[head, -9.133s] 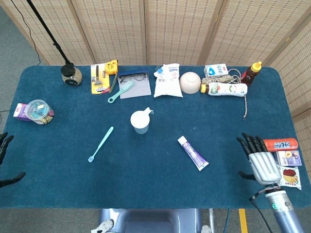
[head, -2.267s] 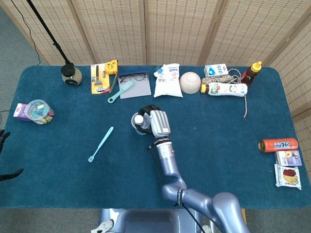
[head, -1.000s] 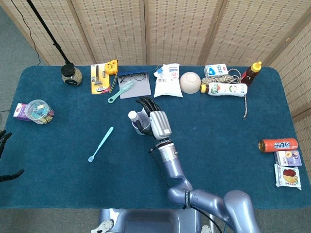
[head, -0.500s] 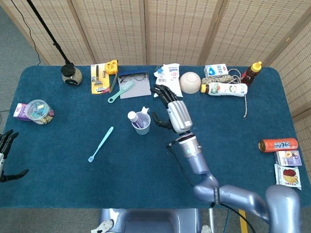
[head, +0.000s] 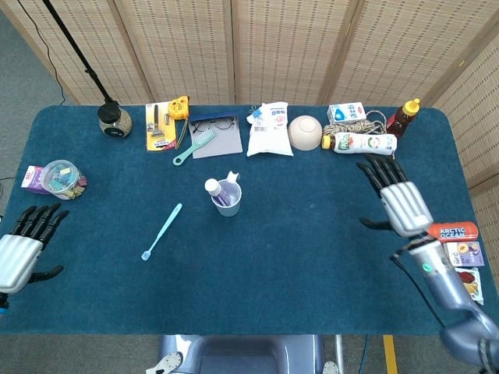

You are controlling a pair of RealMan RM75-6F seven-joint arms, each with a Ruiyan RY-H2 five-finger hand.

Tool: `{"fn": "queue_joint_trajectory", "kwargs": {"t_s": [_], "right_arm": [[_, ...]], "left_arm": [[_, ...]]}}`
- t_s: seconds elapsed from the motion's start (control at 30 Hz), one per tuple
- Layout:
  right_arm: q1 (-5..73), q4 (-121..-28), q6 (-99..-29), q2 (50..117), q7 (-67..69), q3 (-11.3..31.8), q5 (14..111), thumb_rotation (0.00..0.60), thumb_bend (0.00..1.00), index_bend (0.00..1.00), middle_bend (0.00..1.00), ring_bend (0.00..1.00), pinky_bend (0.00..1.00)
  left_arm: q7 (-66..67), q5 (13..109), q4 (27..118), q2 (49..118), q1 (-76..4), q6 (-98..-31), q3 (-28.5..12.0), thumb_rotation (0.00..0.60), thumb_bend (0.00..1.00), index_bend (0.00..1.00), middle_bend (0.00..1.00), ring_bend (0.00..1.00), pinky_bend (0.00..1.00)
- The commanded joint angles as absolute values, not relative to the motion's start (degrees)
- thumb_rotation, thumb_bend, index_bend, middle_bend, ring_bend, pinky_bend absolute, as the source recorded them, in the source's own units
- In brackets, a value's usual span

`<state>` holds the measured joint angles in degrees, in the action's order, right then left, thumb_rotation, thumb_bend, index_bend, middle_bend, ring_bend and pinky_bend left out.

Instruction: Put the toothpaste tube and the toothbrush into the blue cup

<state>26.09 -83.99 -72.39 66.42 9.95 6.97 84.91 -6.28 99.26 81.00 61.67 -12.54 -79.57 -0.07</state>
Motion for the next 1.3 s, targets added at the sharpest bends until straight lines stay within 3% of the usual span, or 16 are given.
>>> {"fn": "queue_joint_trajectory", "kwargs": {"t_s": [0.03,0.27,0.5,0.63,0.9,1.17,1.3], "right_arm": [[19.5,-83.6,-77.2,64.9,10.8,2.5,84.9,0.600,0.00,0.00,0.00,0.00,0.00],[14.5,-78.0,-81.5,68.0,11.7,0.1,86.2,0.600,0.00,0.00,0.00,0.00,0.00],[12.9,-76.8,-84.1,68.3,13.9,1.2,86.5,0.600,0.00,0.00,0.00,0.00,0.00],[12.1,-77.7,-85.0,67.6,14.6,2.0,86.1,0.600,0.00,0.00,0.00,0.00,0.00],[11.8,-78.0,-84.0,67.1,16.4,2.6,85.9,0.600,0.00,0.00,0.00,0.00,0.00],[11.8,-78.2,-83.3,67.3,16.1,3.1,86.0,0.600,0.00,0.00,0.00,0.00,0.00],[11.7,-78.1,-82.9,67.3,16.6,3.5,85.7,0.600,0.00,0.00,0.00,0.00,0.00]], "left_arm": [[-12.0,106.9,73.2,64.8,-17.6,-79.5,2.2,0.600,0.03,0.00,0.00,0.00,0.00],[-7.8,113.8,65.3,70.6,-23.3,-81.4,2.0,0.600,0.06,0.00,0.00,0.00,0.00],[-8.7,122.4,48.9,78.2,-29.8,-89.6,2.6,0.600,0.11,0.00,0.00,0.00,0.00],[-11.6,124.9,34.9,84.7,-32.5,-92.4,5.1,0.600,0.12,0.00,0.00,0.00,0.00],[-13.3,125.3,20.0,92.1,-34.1,-93.2,9.2,0.600,0.13,0.00,0.00,0.00,0.00],[-13.7,123.9,13.9,97.2,-37.2,-90.9,11.9,0.600,0.29,0.00,0.00,0.00,0.00],[-13.6,123.1,12.6,98.5,-38.3,-89.7,13.4,0.600,0.32,0.00,0.00,0.00,0.00]]}}
